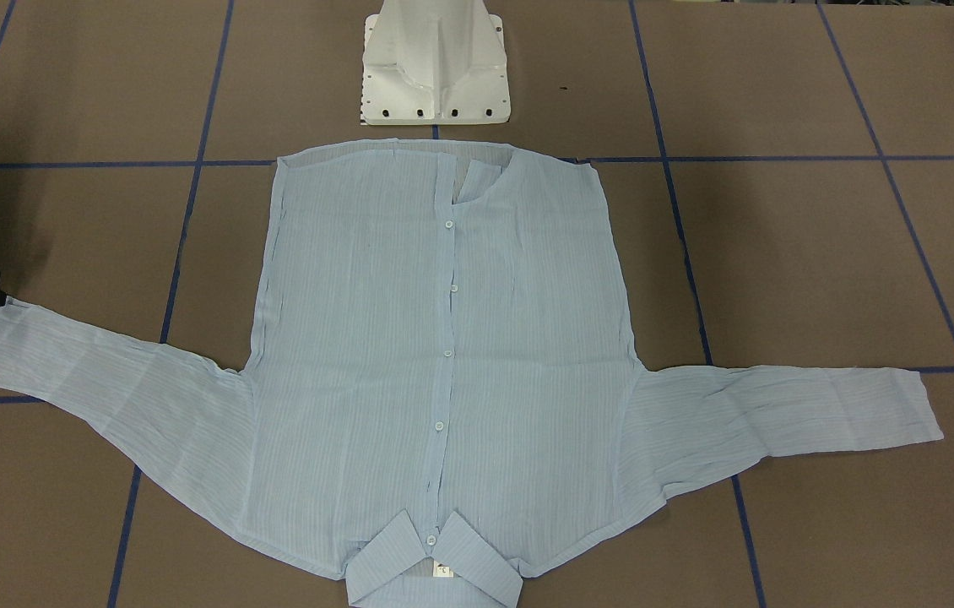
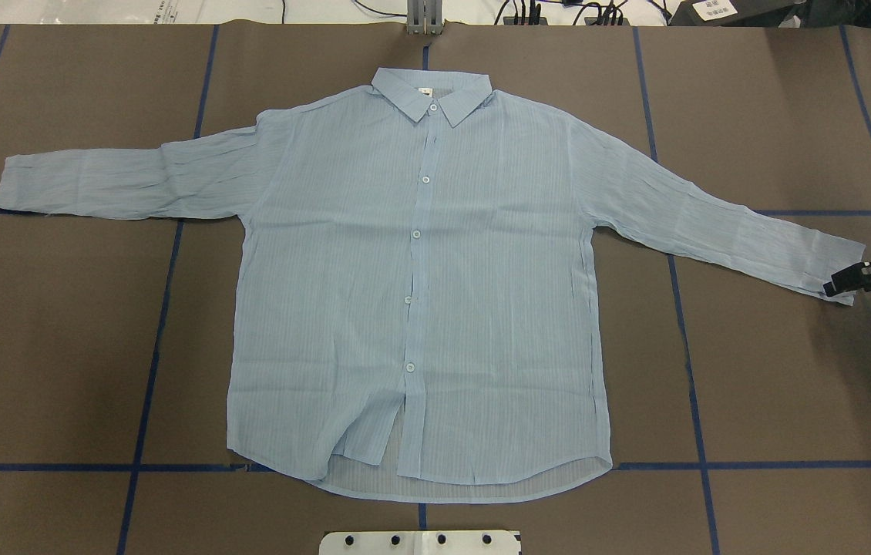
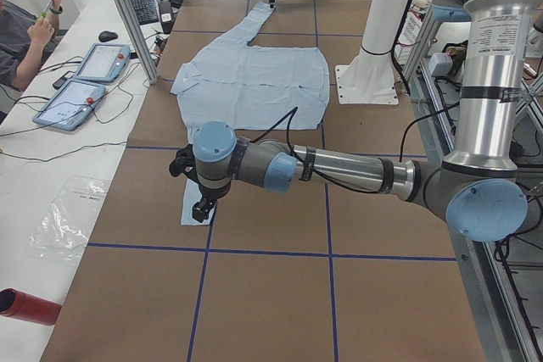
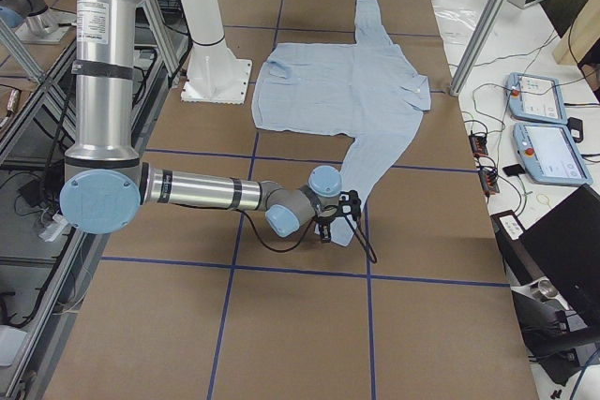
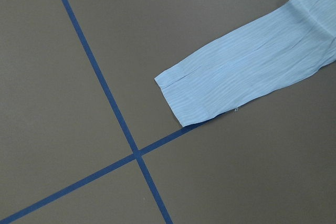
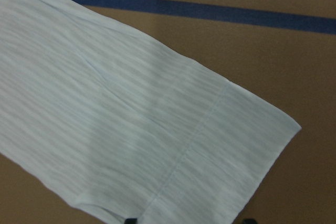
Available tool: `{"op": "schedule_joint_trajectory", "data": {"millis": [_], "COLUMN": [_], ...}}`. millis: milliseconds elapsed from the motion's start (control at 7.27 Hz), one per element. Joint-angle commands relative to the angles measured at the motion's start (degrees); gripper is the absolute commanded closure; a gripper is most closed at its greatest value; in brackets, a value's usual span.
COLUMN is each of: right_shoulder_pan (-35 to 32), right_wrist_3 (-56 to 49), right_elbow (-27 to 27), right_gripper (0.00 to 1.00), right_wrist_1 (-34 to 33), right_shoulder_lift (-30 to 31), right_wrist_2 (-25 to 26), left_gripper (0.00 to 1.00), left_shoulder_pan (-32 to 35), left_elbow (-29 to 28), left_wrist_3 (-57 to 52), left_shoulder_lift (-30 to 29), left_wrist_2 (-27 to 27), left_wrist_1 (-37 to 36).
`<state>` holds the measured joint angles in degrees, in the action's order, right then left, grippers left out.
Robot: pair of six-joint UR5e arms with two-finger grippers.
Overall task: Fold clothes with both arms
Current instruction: 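Lower the right gripper onto the sleeve cuff nearest it and grasp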
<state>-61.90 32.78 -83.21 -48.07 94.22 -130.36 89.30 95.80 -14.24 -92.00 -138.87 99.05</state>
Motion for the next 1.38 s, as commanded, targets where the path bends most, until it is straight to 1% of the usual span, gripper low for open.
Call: {"op": "schedule_joint_trajectory", "data": {"millis": [0,138,275,550,826,963,1238], "right_shoulder_pan": [0.02,0.02,0.02,-0.15,-1.29,-2.77,-5.24], "right_wrist_3": [0.0,-0.08,-0.08,-0.17,-0.08,0.0,0.7], "right_elbow": [0.15,0.24,0.15,-0.29,-1.51,-5.35,-13.08], "right_gripper": [0.6,0.77,0.89,0.99,1.0,1.0,1.0], "right_wrist_1": [-0.09,-0.09,0.0,0.08,0.87,0.44,0.09], "right_shoulder_lift": [-0.01,-0.01,-0.01,0.08,0.78,1.31,0.53], "right_wrist_2": [-0.07,0.02,0.02,-0.16,-0.86,-1.91,-9.35], "left_gripper": [0.01,0.01,0.01,0.01,0.01,0.01,0.01], "left_shoulder_pan": [0.0,0.0,0.0,0.0,0.0,0.0,0.0], "left_elbow": [0.0,-0.09,-0.09,-0.09,-0.09,-0.09,-0.18], "left_wrist_3": [0.0,0.0,0.0,0.08,0.09,0.17,0.17], "left_shoulder_lift": [-0.02,-0.02,0.06,-0.02,-0.02,-0.02,-0.02], "left_wrist_2": [0.0,0.0,0.0,0.0,0.0,0.0,0.09], "left_wrist_1": [0.0,0.0,0.0,0.0,0.0,0.0,0.0]}}
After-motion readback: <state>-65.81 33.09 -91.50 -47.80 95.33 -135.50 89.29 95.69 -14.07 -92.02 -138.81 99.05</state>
